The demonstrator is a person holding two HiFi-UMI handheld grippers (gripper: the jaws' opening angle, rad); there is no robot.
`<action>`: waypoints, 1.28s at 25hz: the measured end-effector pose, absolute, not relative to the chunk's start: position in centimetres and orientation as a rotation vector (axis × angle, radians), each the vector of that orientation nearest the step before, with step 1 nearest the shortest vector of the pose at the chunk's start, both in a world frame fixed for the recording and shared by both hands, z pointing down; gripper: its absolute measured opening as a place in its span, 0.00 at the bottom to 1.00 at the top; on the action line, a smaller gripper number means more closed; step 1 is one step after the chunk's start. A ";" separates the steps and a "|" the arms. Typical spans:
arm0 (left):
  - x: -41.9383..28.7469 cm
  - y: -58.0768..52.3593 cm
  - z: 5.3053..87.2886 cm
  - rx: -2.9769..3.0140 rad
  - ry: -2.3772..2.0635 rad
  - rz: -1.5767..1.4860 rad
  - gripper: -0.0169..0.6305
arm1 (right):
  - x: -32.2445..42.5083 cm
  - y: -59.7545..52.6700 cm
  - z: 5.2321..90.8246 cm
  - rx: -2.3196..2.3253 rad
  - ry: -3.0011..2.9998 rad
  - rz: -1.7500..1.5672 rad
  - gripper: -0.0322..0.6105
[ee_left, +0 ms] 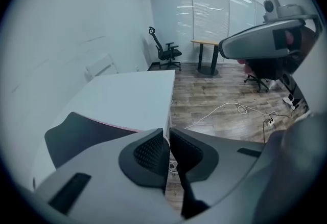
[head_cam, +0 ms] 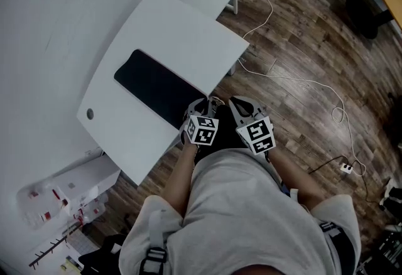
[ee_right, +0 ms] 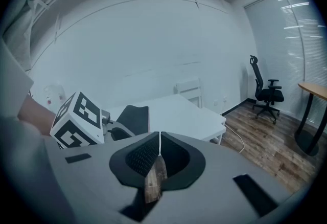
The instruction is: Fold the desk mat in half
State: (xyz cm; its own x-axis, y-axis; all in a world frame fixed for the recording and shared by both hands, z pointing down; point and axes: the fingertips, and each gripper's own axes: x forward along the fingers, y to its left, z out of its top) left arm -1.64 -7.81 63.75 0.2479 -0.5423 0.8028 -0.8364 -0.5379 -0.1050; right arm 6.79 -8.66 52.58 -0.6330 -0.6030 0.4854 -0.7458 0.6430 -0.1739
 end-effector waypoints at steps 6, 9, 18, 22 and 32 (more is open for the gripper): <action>-2.3 -6.0 61.0 2.145 -1.385 0.997 0.09 | 6.3 -6.3 51.9 1.042 -2.517 0.489 0.11; -2.9 -4.8 59.2 2.122 -1.457 0.872 0.09 | 5.5 -5.1 51.5 1.008 -2.541 0.484 0.11; -6.4 -2.4 53.3 2.111 -1.706 0.648 0.07 | 0.5 -2.4 50.3 0.855 -2.636 0.454 0.11; -8.4 -0.7 51.3 2.095 -1.795 0.596 0.05 | -1.9 -1.2 49.3 0.806 -2.699 0.440 0.11; -10.3 4.8 46.7 2.076 -1.966 0.395 0.05 | -4.8 2.7 45.7 0.819 -2.756 0.275 0.11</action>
State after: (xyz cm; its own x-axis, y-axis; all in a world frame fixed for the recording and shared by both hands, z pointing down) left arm -10.33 4.82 46.74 0.0503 -0.9295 0.3654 -0.9985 -0.0547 -0.0017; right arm -4.82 2.73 45.73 -0.8098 -0.5088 0.2923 -0.5565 0.8238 -0.1080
